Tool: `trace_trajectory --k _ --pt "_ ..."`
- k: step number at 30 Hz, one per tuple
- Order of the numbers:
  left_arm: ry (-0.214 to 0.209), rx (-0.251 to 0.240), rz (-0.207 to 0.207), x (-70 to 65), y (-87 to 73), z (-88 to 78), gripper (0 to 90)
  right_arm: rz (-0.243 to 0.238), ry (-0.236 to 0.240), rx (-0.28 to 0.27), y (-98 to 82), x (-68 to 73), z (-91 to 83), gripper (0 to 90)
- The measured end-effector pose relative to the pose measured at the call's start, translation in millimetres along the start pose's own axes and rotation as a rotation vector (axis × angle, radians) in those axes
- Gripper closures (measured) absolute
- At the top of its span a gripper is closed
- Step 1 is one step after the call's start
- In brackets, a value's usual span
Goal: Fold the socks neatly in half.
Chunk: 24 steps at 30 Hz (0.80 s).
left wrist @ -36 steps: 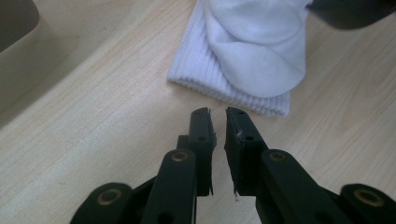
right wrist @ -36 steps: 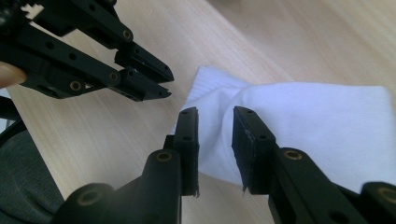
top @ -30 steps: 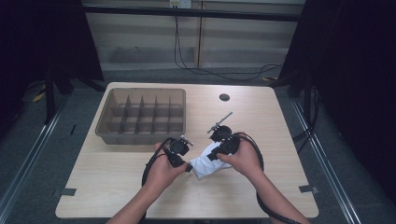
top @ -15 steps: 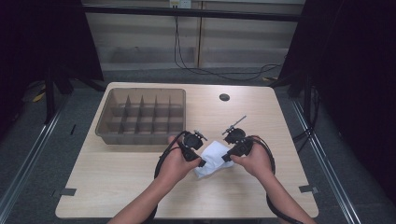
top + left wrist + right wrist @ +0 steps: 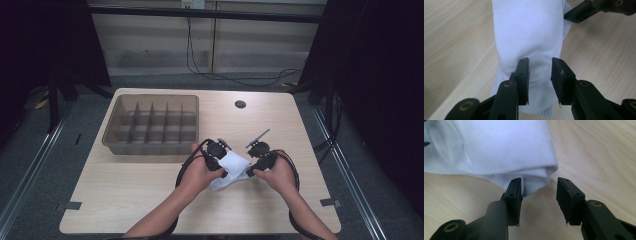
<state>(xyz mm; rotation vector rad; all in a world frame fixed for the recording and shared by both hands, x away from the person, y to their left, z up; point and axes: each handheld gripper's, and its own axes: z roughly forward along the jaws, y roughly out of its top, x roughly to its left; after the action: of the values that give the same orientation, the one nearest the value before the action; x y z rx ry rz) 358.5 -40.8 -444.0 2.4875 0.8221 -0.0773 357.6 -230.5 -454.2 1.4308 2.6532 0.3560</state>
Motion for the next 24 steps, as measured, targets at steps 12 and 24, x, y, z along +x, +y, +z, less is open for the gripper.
trace_trajectory --k 12,24 --pt "0.040 0.070 0.015 3.6 -2.2 18.8 70.9 -0.007 -0.007 0.005 0.2 3.0 8.0 53.5" --pt "0.010 0.071 -0.018 5.2 -1.6 14.7 89.2 -0.010 -0.010 0.005 -0.1 2.6 9.9 52.4"
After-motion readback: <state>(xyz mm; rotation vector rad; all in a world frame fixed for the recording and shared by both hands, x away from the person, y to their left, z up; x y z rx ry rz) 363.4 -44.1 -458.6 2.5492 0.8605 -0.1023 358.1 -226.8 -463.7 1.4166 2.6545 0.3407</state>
